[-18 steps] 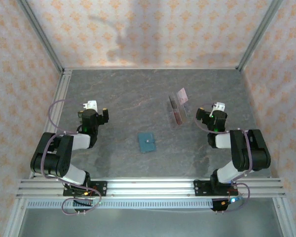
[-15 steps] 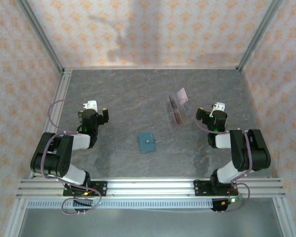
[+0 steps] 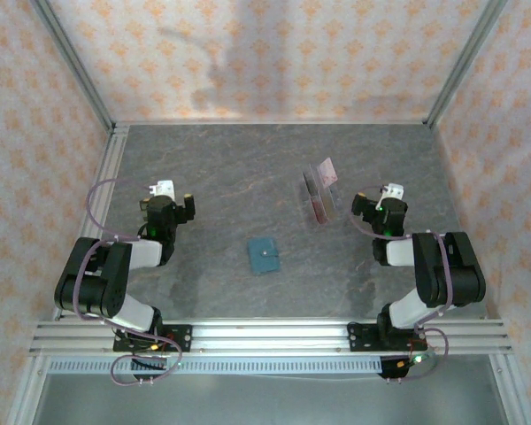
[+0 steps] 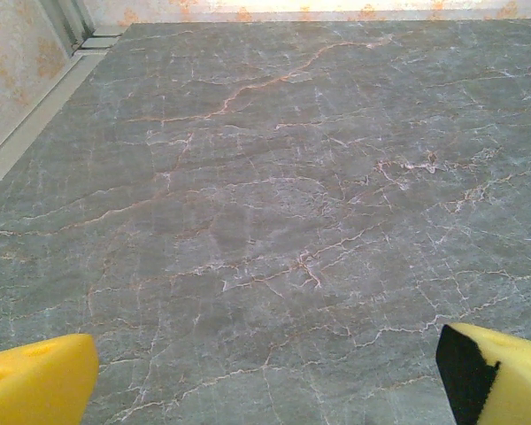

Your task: Put the credit cards into the card holder

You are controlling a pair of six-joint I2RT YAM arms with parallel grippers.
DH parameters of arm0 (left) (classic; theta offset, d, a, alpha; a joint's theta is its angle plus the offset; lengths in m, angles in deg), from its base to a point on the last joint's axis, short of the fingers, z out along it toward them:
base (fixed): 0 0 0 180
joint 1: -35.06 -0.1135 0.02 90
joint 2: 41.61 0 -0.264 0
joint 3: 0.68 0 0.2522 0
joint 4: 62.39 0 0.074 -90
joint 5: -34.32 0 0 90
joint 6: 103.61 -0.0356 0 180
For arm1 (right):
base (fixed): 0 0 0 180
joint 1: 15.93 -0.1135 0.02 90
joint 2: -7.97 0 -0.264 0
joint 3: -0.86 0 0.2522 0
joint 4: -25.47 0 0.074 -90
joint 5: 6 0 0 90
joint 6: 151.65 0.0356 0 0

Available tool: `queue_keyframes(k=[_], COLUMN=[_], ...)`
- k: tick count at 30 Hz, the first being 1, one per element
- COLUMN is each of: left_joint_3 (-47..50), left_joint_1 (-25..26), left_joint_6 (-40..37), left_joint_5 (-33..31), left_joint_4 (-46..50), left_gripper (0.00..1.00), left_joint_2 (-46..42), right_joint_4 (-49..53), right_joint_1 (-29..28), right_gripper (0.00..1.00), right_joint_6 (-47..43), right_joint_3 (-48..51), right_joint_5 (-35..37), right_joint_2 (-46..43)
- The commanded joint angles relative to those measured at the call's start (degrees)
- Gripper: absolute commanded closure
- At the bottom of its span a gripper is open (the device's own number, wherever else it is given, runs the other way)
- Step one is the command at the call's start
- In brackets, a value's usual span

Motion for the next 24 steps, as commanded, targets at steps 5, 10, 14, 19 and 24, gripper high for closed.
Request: queue_keyframes(k=[5, 10, 14, 19, 24], left_joint_3=[-0.82, -0.88, -0.83, -0.9, -1.7], left_joint_1=[-0.26, -0.29, -0.34, -0.34, -0.43], left_joint_6=[-0.13, -0.14, -0.07, -0.04, -0.64], left_joint_5=[-1.55, -1.59, -1.47, -1.3, -0.18], left_joint_4=[-0.85, -0.85, -0.85, -0.76, 1.97], left_gripper=[0.0, 0.0, 0.0, 0.0, 0.0], left_joint_2=[-0.11, -0.12, -0.06, -0.11, -1.35], right_joint_4=[-1.52, -1.49, -1.41, -1.25, -0.29], right_joint_1=[-0.08, -0.09, -0.07, -0.08, 0.59], right_gripper=[0.01, 0.01, 0.01, 0.01, 0.01], right_joint_6=[-0.55, -0.55, -0.49, -0.29, 0.51], right_joint_3=[-1.08, -1.03, -1.16, -1.26, -1.36], right_joint_5=[0.52, 0.56, 0.78, 1.48, 1.22], right_joint_2=[-0.11, -0.22, -0.07, -0.09, -0.76])
